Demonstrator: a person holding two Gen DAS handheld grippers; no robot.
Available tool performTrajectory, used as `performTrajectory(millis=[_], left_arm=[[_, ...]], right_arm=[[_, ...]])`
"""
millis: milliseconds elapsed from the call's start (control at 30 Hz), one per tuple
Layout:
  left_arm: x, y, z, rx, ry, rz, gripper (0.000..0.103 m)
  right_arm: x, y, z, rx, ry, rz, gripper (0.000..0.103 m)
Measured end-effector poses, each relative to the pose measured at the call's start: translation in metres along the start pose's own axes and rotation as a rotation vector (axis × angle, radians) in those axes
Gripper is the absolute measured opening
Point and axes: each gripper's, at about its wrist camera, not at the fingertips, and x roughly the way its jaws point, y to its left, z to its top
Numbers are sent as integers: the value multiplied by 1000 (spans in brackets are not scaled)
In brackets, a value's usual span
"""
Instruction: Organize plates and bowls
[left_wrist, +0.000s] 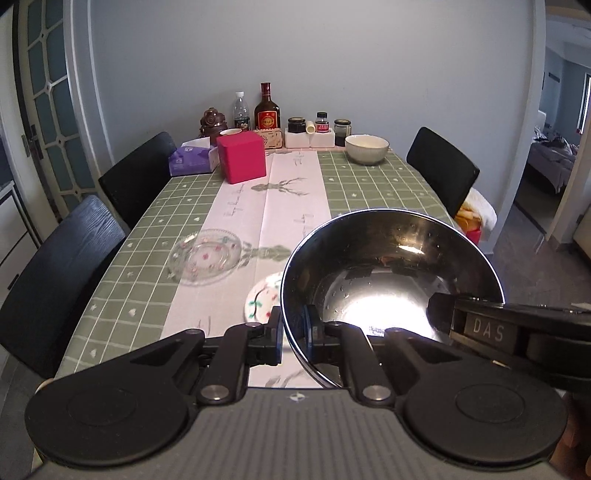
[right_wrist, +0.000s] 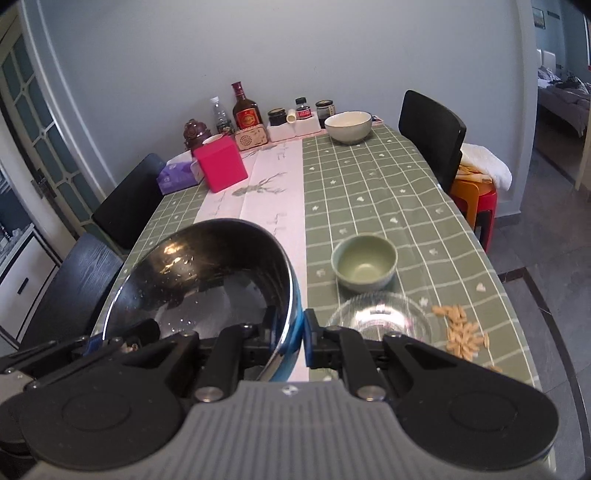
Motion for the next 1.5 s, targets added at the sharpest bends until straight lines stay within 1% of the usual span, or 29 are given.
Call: performTrajectory(millis=[67, 133, 200, 367, 500, 667, 733, 800, 900, 1067, 1200, 1367, 1500], left_arm=[[-12, 2, -16, -13, -17, 12, 12], [-20, 7, -30, -41, -10, 6, 12], [-28, 11, -45, -44, -17, 11, 12], [-41, 28, -78, -95, -3, -24, 12], [-49, 35, -99, -91, -2, -27, 12], [-53, 40, -119, -75, -1, -28, 12], [-50, 41, -127, -61, 22, -40, 12], [-45, 46, -133, -74, 57, -61, 12], [-38, 48, -142, -74, 86, -63, 11], [-34, 45, -152, -35, 87, -46, 11], [-29, 46, -155, -36, 102, -47, 11], [-22, 46, -157, -33, 126, -40, 11], [-19, 44, -158, -28, 137, -38, 11]], right_arm=[[-9, 1, -19, 12, 0, 12, 11], [-16, 2, -36, 27, 4, 19, 11], [-21, 2, -52, 38, 21, 30, 11], [-33, 4, -87, 42, 27, 55, 12], [-35, 5, -115, 48, 39, 72, 12], [-34, 7, -140, 53, 78, 96, 13], [-34, 9, -147, 33, 72, 87, 13], [-35, 12, -153, 8, 56, 70, 14], [-33, 13, -161, -6, 59, 58, 15], [-23, 7, -168, 16, 111, 72, 15], [-19, 9, -171, -2, 114, 58, 15], [-9, 8, -172, 8, 152, 56, 14], [-5, 7, -174, 3, 160, 49, 14]])
